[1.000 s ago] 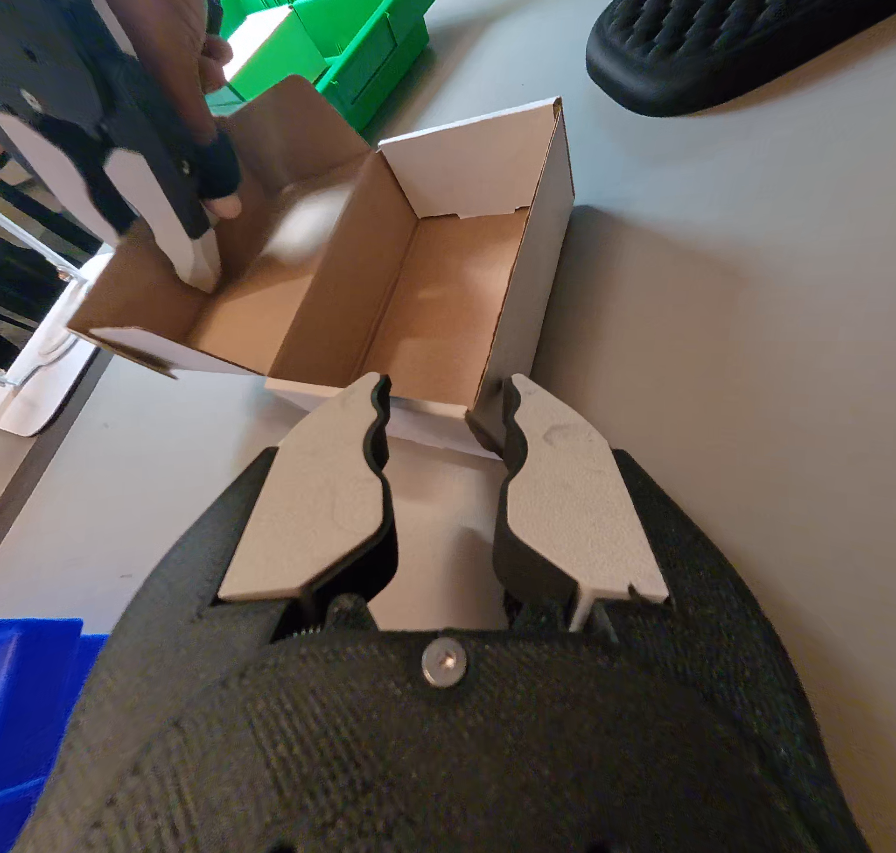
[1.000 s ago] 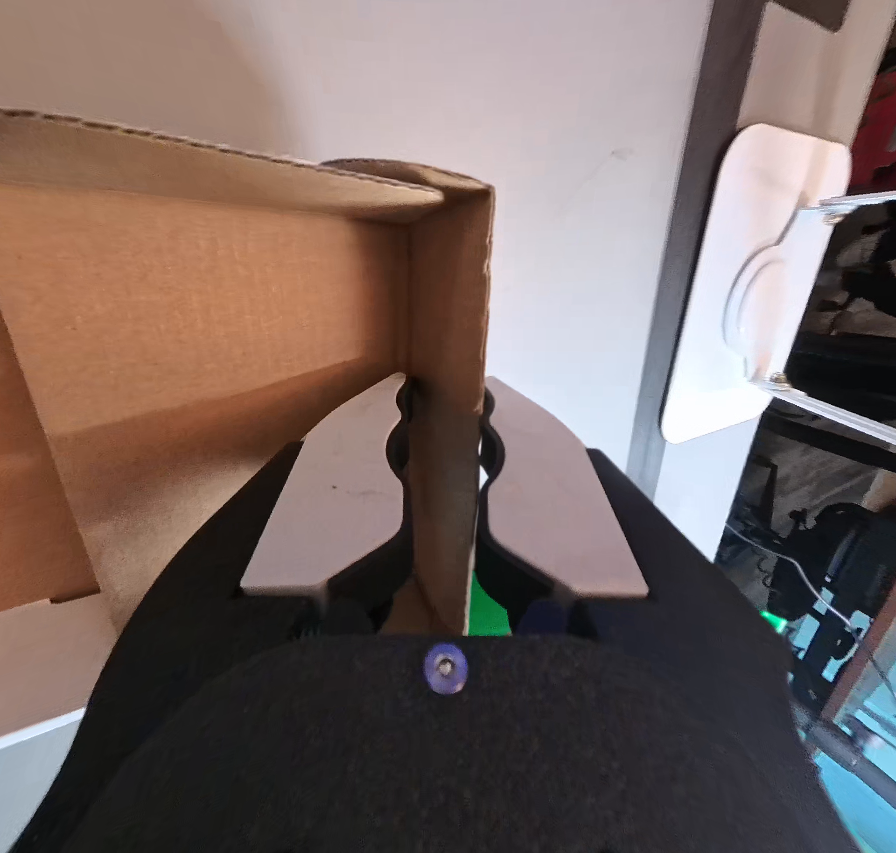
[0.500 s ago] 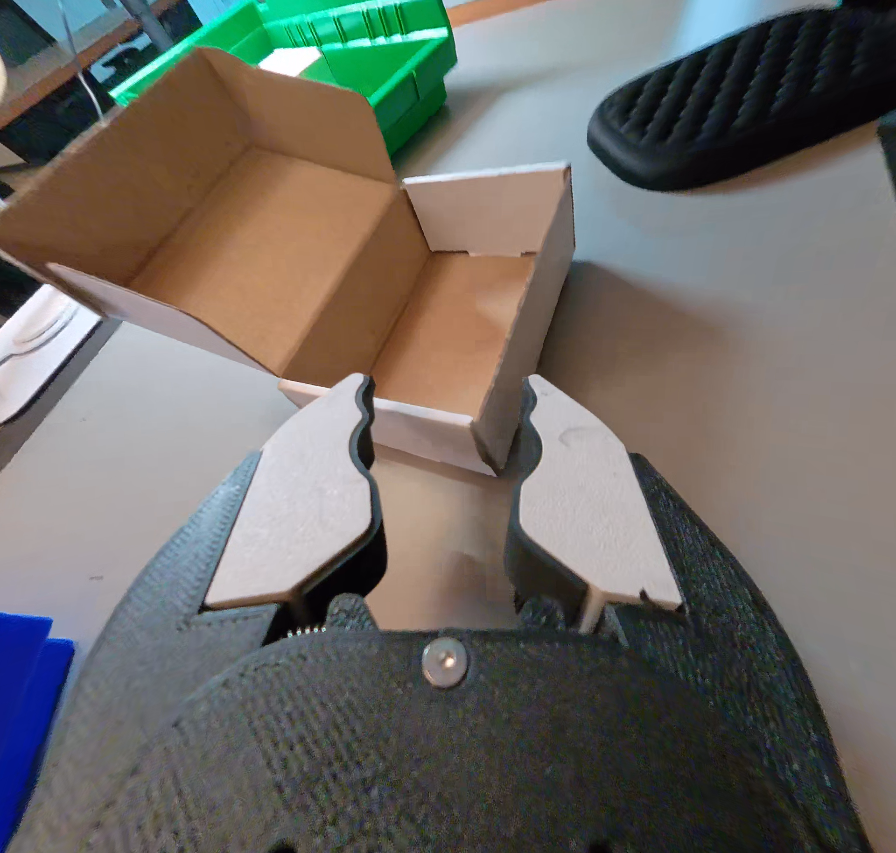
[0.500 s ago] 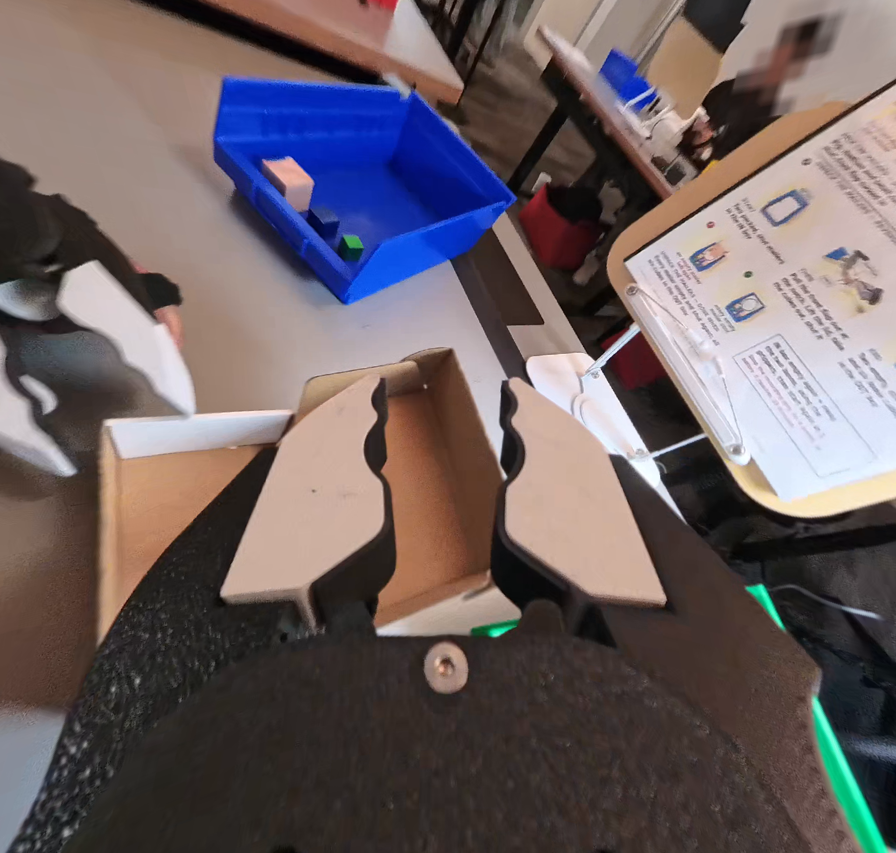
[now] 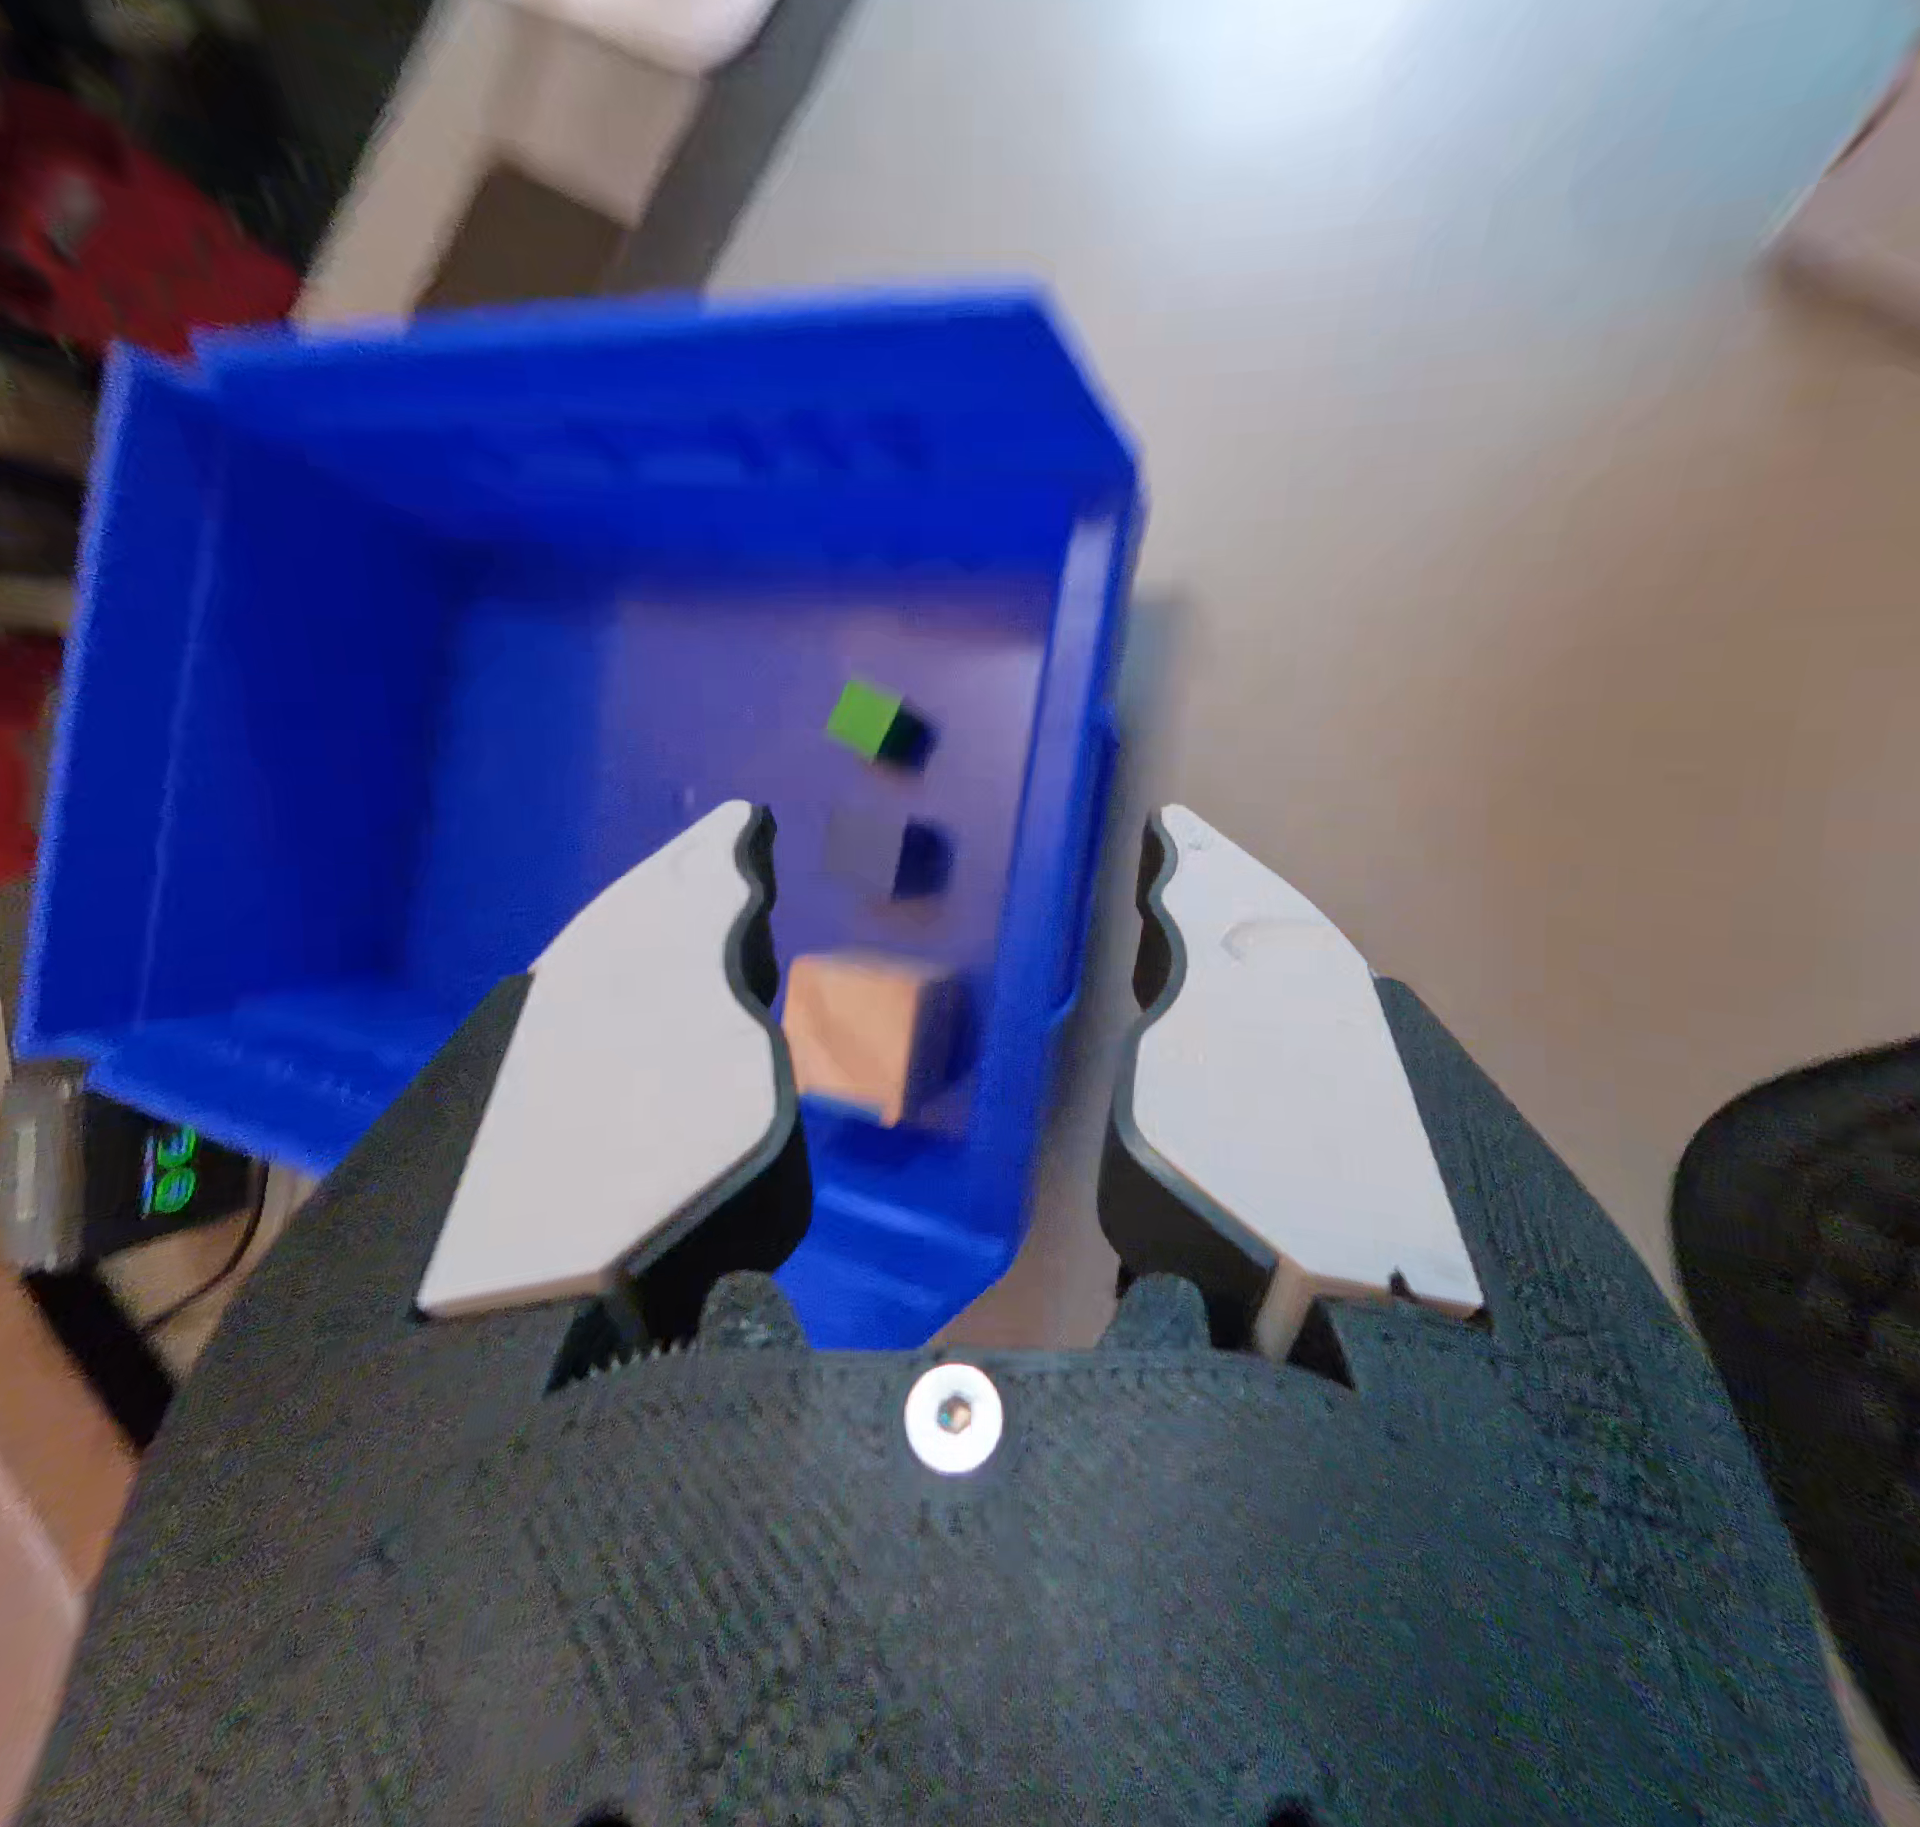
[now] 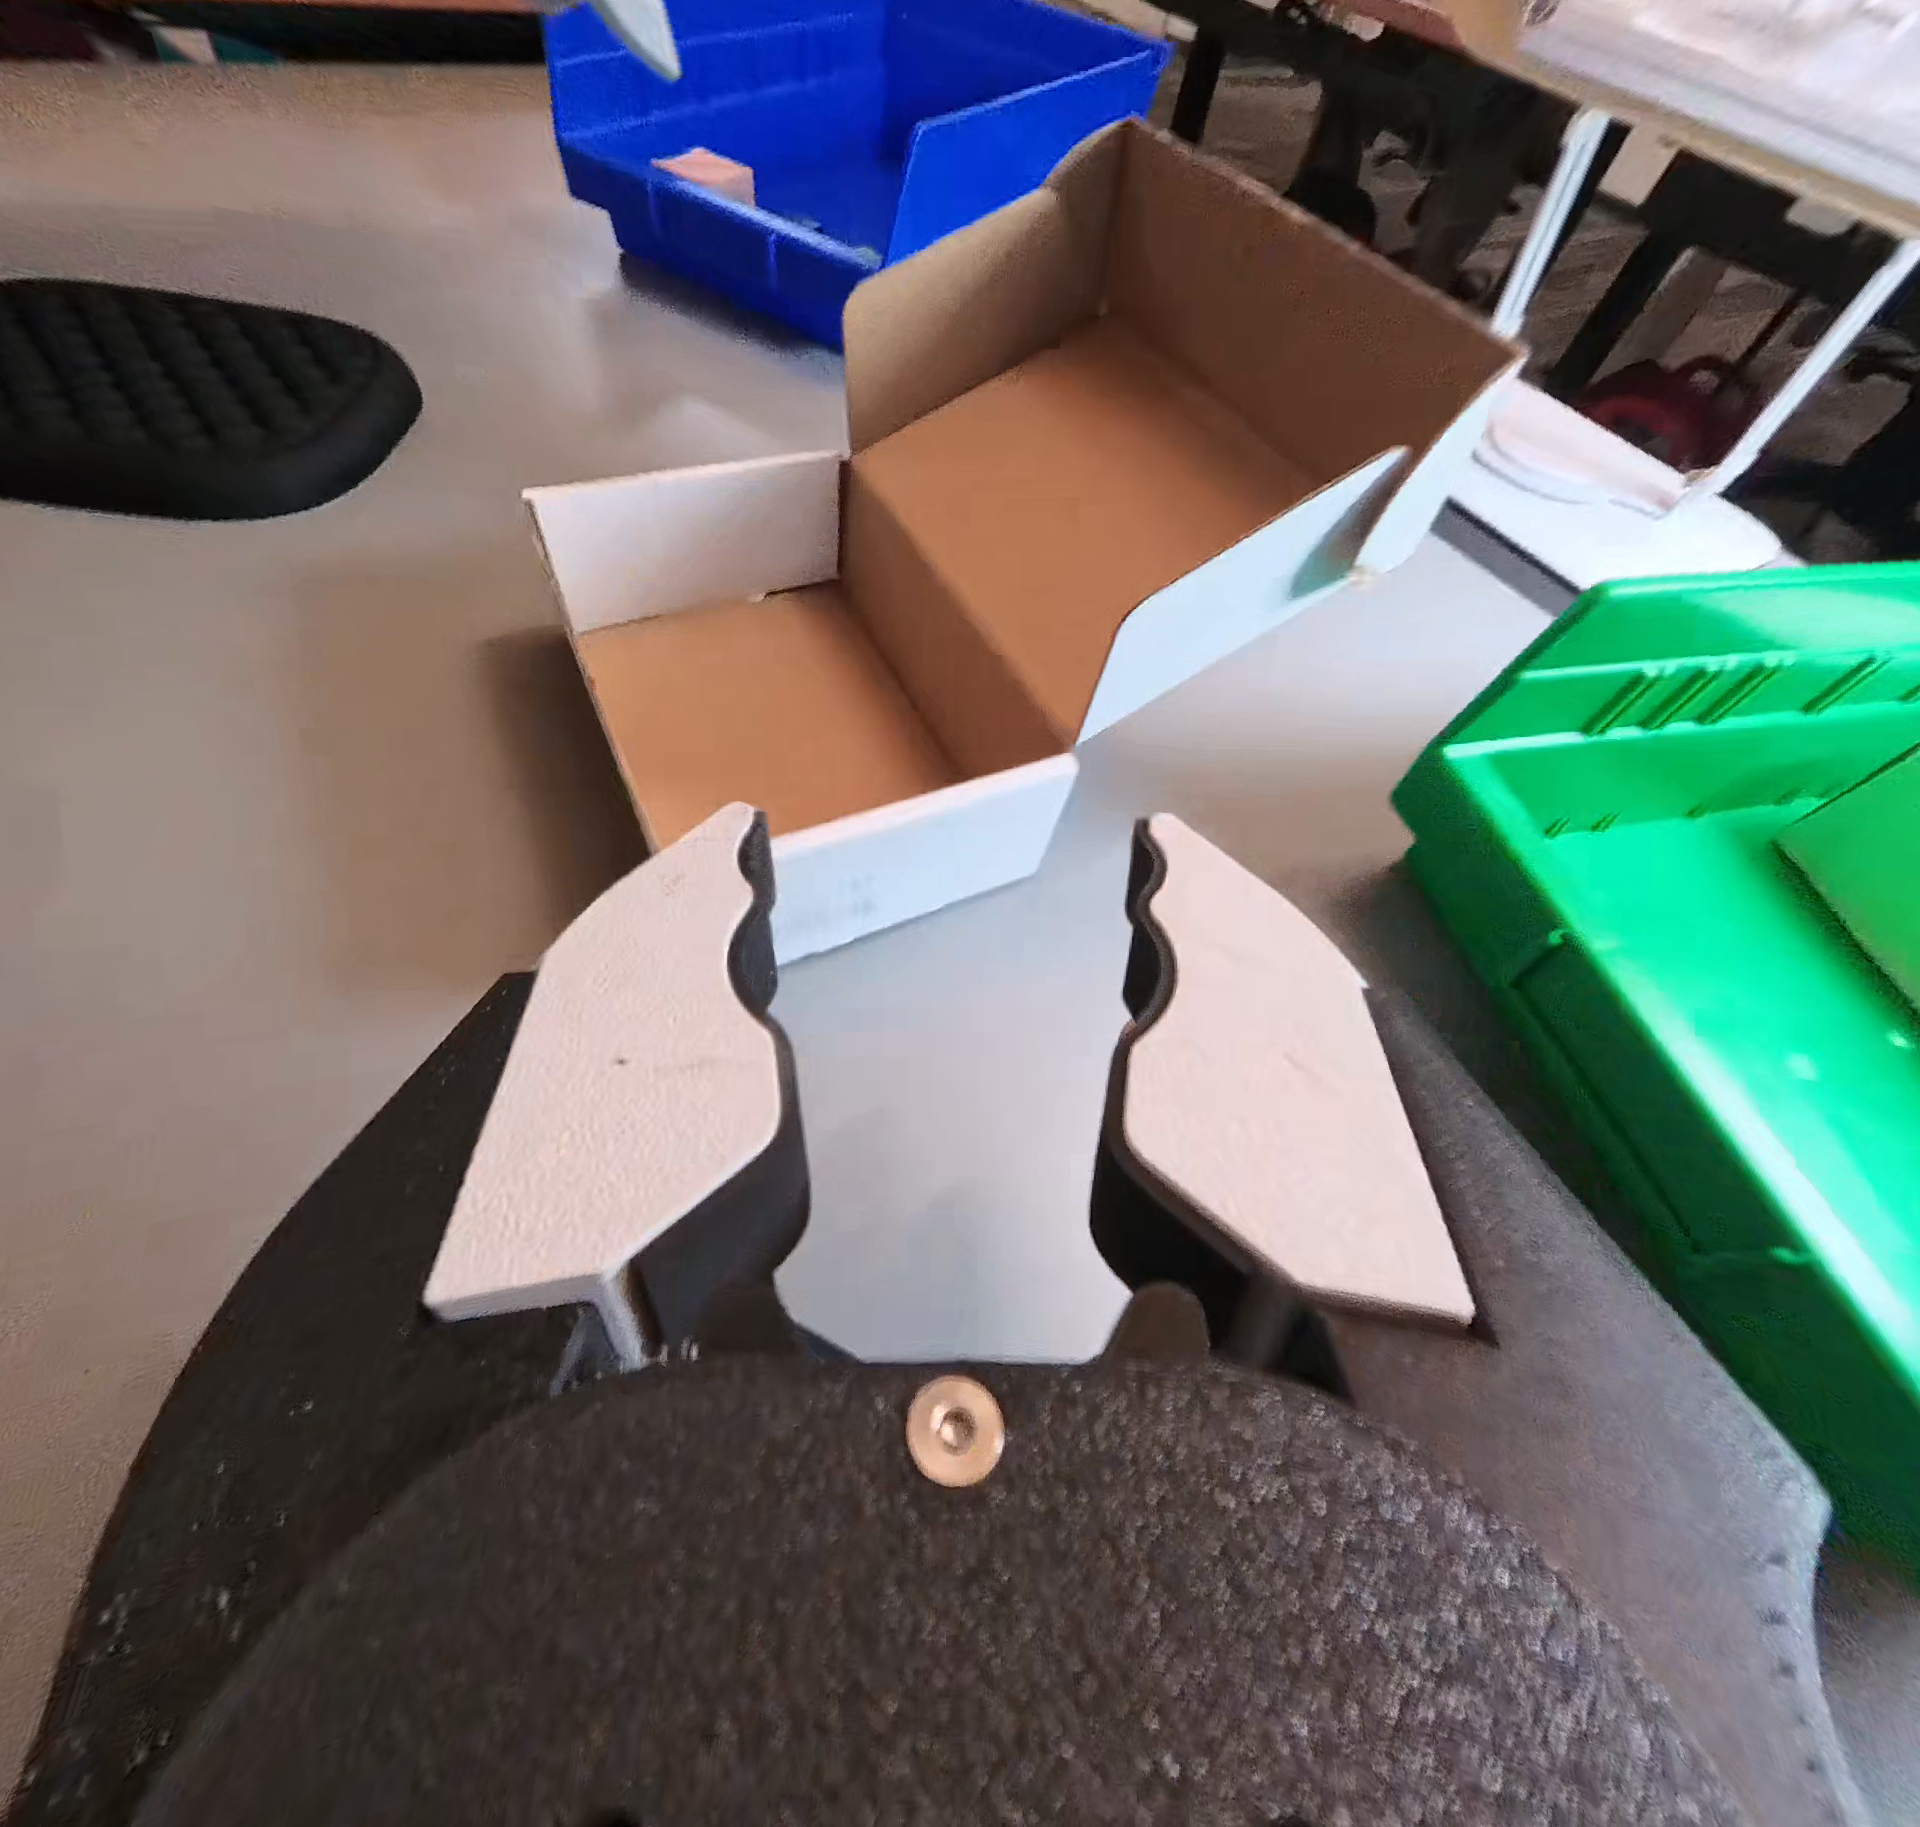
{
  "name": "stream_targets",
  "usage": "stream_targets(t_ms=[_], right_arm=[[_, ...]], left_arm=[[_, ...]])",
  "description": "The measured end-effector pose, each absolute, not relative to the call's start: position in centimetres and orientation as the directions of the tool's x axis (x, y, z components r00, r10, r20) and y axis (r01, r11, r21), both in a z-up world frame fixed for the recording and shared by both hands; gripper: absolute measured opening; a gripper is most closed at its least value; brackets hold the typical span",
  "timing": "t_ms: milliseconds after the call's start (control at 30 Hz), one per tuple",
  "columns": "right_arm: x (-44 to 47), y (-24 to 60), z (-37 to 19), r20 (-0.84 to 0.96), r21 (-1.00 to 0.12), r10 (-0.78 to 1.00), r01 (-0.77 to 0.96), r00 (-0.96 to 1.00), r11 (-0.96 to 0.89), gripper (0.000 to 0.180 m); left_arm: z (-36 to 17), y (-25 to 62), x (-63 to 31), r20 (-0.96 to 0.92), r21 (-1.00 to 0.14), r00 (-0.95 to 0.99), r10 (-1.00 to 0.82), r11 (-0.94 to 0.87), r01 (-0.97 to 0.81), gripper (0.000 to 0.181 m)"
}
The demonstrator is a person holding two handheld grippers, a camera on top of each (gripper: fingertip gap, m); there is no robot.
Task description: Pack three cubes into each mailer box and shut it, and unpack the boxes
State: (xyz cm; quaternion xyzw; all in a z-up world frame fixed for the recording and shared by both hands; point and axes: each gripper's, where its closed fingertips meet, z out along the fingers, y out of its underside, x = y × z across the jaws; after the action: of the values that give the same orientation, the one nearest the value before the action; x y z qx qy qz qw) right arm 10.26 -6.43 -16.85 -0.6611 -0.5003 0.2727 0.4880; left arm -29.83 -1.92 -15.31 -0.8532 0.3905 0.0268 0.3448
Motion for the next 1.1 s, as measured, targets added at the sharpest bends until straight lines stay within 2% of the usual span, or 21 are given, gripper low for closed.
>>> stream_targets(t_ms=[100,267,367,500,633,733,900,1100], right_arm=[[9.8,-7.2,-17.8,0.103,-0.918,0.942,0.395,0.32,-0.034,0.069],[9.6,-7.5,-17.9,0.104,-0.914,0.949,0.404,0.298,-0.027,0.07],[9.9,-7.5,-17.9,0.097,-0.92,0.947,0.39,0.305,-0.031,0.07],[10.1,-7.6,-18.0,0.089,-0.925,0.947,0.379,0.31,-0.038,0.068],[10.3,-7.5,-18.0,0.086,-0.928,0.946,0.371,0.314,-0.039,0.067],[10.3,-7.5,-17.9,0.094,-0.929,0.943,0.369,0.319,-0.032,0.066],[10.2,-7.4,-18.2,0.091,-0.926,0.944,0.376,0.317,-0.037,0.065],[9.7,-7.7,-18.4,0.105,-0.919,0.947,0.394,0.305,-0.025,0.065]], left_arm=[[-17.7,-1.7,-34.0,-0.28,-0.358,0.681,-0.677,-0.585,-0.728,0.068],[-20.5,-2.4,-37.2,-0.168,-0.08,0.667,-0.726,-0.664,-0.743,0.067],[-21.5,-2.3,-38.2,-0.133,0.015,0.673,-0.727,-0.681,-0.732,0.061],[-22.5,-2.2,-38.5,-0.088,0.081,0.684,-0.724,-0.69,-0.719,0.051],[-23.3,-2.2,-38.4,-0.038,0.098,0.709,-0.704,-0.709,-0.698,0.044],[-22.7,-1.5,-38.1,-0.04,0.059,0.72,-0.692,-0.721,-0.69,0.041],[-17.2,-0.3,-35.1,-0.114,-0.041,0.677,-0.727,-0.678,-0.734,0.041],[-10.4,-2.6,-25.4,-0.145,-0.105,0.506,-0.85,-0.495,-0.863,0.041]])
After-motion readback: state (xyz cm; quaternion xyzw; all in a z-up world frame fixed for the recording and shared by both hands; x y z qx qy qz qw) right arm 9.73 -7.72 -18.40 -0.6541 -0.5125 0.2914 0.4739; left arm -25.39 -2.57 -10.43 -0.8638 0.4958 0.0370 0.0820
